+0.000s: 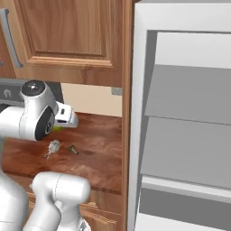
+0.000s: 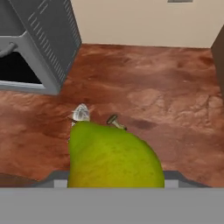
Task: Open the fridge, remove the pear, mushroom, and fish, and place them on any counter.
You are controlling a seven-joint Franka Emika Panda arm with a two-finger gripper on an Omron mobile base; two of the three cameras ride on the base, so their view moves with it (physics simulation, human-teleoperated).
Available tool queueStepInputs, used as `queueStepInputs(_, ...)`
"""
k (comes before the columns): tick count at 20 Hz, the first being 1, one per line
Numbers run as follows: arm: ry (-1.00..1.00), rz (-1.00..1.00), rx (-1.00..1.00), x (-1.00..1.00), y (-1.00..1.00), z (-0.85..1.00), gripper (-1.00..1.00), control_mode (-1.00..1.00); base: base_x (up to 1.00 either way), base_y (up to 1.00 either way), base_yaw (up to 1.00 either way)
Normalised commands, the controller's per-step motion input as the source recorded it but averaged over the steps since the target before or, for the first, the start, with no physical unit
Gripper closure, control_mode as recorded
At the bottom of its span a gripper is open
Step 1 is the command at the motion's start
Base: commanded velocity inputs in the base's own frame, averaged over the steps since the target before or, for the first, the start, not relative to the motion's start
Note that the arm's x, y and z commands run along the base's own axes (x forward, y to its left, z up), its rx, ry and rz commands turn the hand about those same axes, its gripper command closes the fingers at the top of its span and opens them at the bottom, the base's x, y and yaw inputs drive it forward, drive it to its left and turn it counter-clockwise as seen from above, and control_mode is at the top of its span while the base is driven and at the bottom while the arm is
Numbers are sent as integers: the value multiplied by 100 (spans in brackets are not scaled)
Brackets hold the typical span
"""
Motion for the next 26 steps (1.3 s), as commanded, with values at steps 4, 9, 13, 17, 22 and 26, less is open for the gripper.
queueStepInputs(4, 12, 0, 0, 59, -2, -71, 100, -100, 0, 0, 0)
queueStepInputs(9, 8, 0, -1, 60, -13, -73, 100, -100, 0, 0, 0)
queueStepInputs(13, 8, 0, -2, 58, -18, -69, 100, -100, 0, 0, 0)
queueStepInputs(17, 8, 0, -2, 66, -15, -64, 100, -100, 0, 0, 0)
queueStepInputs(22, 10, 0, -1, 69, -10, -59, 100, -100, 0, 0, 0)
queueStepInputs(26, 15, -2, 0, 76, 0, -36, 100, -100, 0, 0, 0)
